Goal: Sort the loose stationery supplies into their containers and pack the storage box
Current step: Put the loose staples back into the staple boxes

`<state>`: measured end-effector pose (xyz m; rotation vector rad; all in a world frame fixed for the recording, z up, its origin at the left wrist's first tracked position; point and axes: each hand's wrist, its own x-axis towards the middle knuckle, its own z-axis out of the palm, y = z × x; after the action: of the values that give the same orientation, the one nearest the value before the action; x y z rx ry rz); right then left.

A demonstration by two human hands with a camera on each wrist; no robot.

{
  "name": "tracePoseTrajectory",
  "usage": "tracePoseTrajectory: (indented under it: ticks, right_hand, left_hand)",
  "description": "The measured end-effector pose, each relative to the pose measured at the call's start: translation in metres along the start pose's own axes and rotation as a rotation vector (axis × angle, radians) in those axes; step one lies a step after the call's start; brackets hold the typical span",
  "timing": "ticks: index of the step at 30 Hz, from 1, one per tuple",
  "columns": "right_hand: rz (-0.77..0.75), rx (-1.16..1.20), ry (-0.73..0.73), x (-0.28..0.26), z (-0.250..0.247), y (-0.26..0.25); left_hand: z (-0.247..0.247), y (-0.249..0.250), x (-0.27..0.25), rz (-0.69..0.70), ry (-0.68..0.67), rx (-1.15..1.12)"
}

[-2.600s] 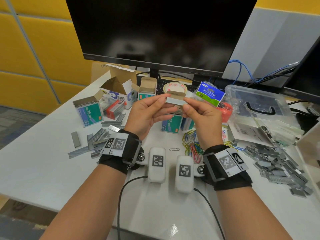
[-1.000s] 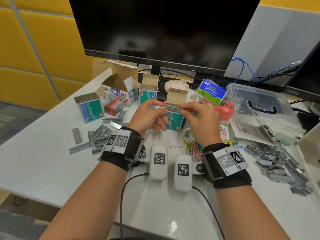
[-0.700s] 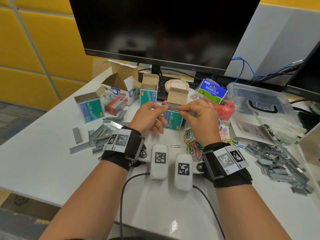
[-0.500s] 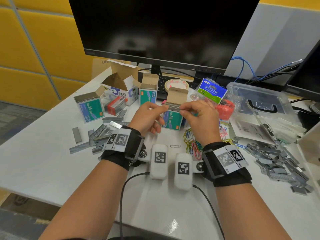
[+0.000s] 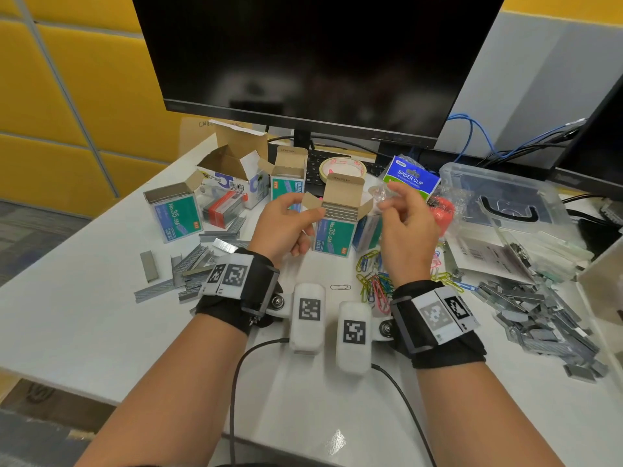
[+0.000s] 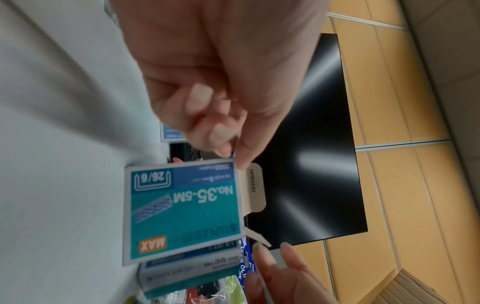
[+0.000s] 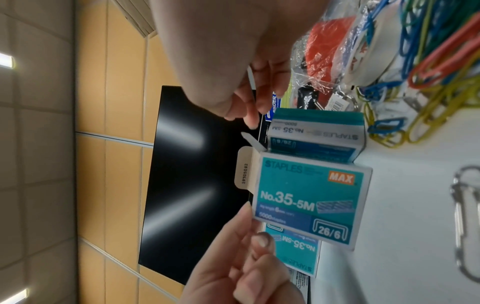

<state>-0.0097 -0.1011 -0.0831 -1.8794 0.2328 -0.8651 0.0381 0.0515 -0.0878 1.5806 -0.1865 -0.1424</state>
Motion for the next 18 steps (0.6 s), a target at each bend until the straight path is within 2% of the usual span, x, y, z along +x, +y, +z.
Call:
tracePoseTrajectory:
  ticks: [5,10,14,18]
  right_hand:
    - [0.011,0.038,-0.11,-0.003,0.003,-0.001]
    - [-0.012,-0.091,-0.234,0.0,0.003,0.001]
    - [-0.037,-0.116,-0.258,0.002,0.003,0.004]
    - [-0.05,-0.113,-0.24,0.001,0.006,0.01]
  left_hand:
    - [-0.001,0.002,-0.001,0.08,0.024,-0.021]
    - [-0.001,0.002,-0.002,0.087,0.044,-0.031]
    - [0.0,0.004,-0.004,0.099,0.006,-0.004]
    - [0.003,0.004,-0.006,0.05,-0.068,0.036]
